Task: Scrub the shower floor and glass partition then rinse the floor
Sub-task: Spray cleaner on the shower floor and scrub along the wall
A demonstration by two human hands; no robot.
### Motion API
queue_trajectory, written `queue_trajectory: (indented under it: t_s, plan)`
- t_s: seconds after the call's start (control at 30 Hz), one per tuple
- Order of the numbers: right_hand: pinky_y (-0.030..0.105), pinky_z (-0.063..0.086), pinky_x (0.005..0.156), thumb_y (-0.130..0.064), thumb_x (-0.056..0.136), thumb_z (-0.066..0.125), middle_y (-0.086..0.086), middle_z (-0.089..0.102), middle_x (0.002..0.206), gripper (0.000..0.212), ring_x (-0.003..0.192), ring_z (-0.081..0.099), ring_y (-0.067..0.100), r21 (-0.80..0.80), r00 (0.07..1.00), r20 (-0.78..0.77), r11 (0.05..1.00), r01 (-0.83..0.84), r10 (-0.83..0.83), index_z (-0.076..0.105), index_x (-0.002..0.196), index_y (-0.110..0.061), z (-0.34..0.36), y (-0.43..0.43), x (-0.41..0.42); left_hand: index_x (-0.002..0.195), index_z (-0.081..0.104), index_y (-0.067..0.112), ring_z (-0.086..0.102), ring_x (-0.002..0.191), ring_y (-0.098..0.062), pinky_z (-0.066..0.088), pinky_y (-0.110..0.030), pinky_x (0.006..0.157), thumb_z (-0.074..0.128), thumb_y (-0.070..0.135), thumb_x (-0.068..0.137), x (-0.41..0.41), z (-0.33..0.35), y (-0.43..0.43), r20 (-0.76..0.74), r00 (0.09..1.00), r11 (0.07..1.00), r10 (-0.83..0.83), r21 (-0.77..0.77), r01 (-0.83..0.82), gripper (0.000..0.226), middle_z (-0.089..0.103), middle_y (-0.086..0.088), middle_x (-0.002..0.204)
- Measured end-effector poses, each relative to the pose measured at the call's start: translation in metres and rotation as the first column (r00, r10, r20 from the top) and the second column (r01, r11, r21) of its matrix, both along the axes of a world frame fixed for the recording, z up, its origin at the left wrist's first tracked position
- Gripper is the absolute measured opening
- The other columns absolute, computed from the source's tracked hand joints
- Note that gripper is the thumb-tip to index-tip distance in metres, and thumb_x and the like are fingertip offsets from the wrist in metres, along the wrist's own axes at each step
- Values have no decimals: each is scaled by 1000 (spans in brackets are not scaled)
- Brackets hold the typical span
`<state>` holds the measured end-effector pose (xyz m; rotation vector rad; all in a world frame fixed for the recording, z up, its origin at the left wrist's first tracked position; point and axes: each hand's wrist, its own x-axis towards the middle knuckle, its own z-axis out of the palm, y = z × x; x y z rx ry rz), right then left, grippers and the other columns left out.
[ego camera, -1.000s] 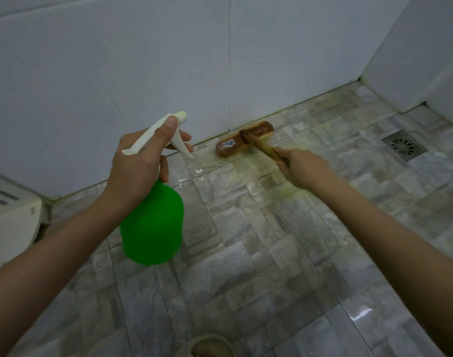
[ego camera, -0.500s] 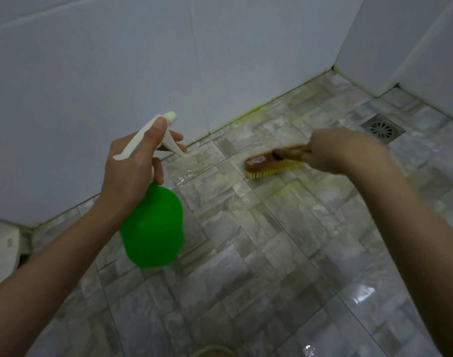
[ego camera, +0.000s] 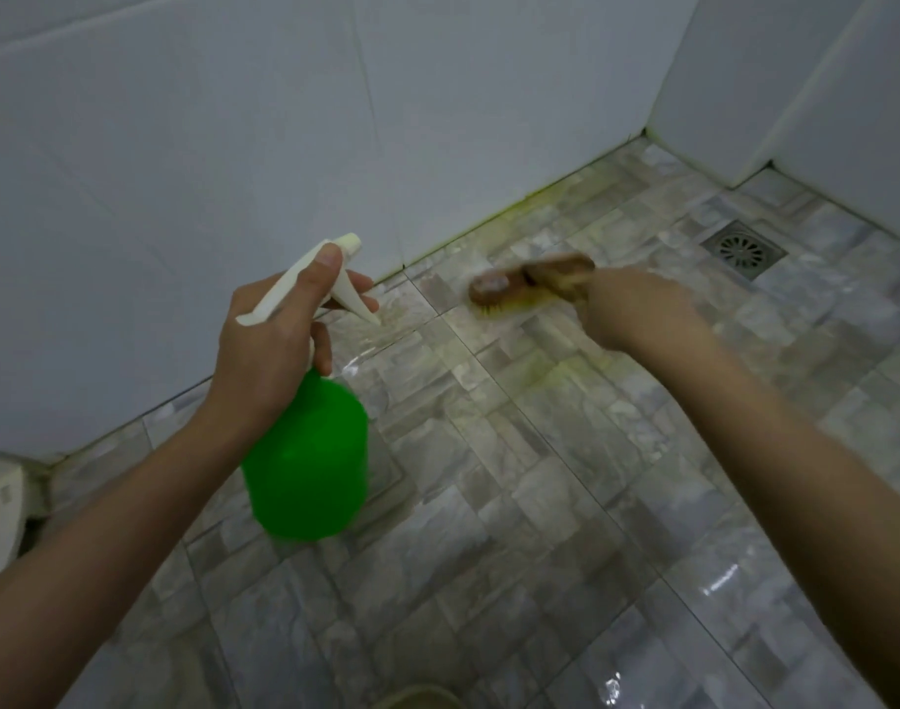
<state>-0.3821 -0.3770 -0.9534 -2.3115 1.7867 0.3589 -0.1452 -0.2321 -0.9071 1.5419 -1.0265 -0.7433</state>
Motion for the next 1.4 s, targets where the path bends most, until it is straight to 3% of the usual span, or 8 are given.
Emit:
queue_trajectory:
  t_s: [0.17, 0.37, 0.57, 0.73, 0.87, 1.03, 1.23, 1.4]
  plan:
    - [32, 42, 61, -30, 99, 41, 6, 55, 81, 32, 62, 50, 22, 46, 1000, 14, 999, 13, -14, 56, 122, -13, 14, -12, -19, 97, 72, 28, 61, 84, -53, 41, -23, 39, 50, 37, 100, -4, -2, 1, -7, 1000, 1000, -17, -12, 17, 24, 77, -3, 93]
    - [34, 48, 77, -24, 100, 36, 4, 59, 113, 38, 96, 60, 24, 207, 981, -159, 975, -76, 110, 40, 136, -37, 43, 89, -34, 105, 71, 28, 61, 75, -50, 40, -24, 40, 50, 40, 99, -10, -9, -1, -42, 997, 998, -65, 14, 66, 25, 77, -4, 93]
    - [30, 41, 59, -22, 100, 35, 2, 60, 99, 32, 79, 59, 21, 64, 986, -140, 995, -81, 89, 50, 125, -34, 12, 70, -57, 103, 70, 4, 55, 45, -8, 39, -19, 38, 46, 32, 101, -27, -9, 1, -46, 993, 992, -106, 56, 109, 37, 75, -11, 95]
    - [29, 48, 61, -23, 102, 33, -4, 48, 79, 26, 67, 54, 15, 182, 994, -110, 983, -9, 29, 42, 99, -47, 35, 120, -77, 92, 73, 18, 51, 41, -10, 39, -19, 38, 46, 31, 102, -38, -5, -7, -47, 988, 988, -148, 35, 149, 32, 77, -4, 88]
    - [31, 41, 59, -32, 102, 35, 3, 54, 87, 37, 71, 54, 22, 101, 1000, -18, 995, 15, -13, 39, 139, -29, 0, 79, -78, 90, 75, 24, 60, 51, -12, 40, -20, 38, 48, 33, 101, -50, -8, -11, -60, 980, 982, -189, 18, 190, 31, 77, 1, 89]
    - [32, 45, 71, -26, 100, 39, -2, 49, 86, 9, 83, 59, 20, 183, 989, -144, 981, 64, -38, 45, 96, -32, 39, 106, -98, 94, 70, 0, 58, 46, -6, 41, -18, 39, 44, 27, 102, -64, -10, -16, -10, 976, 975, -219, 29, 219, 38, 73, -13, 97]
    - [27, 38, 50, -36, 102, 33, 5, 58, 91, 40, 54, 46, 12, 144, 988, 66, 981, 128, -139, 42, 140, -30, 7, 61, -117, 89, 72, 11, 57, 46, -7, 40, -20, 38, 45, 29, 102, -71, -17, -20, -2, 967, 966, -255, 31, 255, 34, 75, -8, 91]
    - [30, 43, 58, -25, 99, 40, 1, 50, 74, 19, 55, 50, 15, 187, 961, -191, 954, 236, -200, 52, 98, -11, 29, 83, -136, 92, 70, 2, 58, 46, -4, 40, -17, 38, 44, 27, 102, -74, -17, -20, -3, 966, 965, -258, 40, 258, 38, 74, -10, 93]
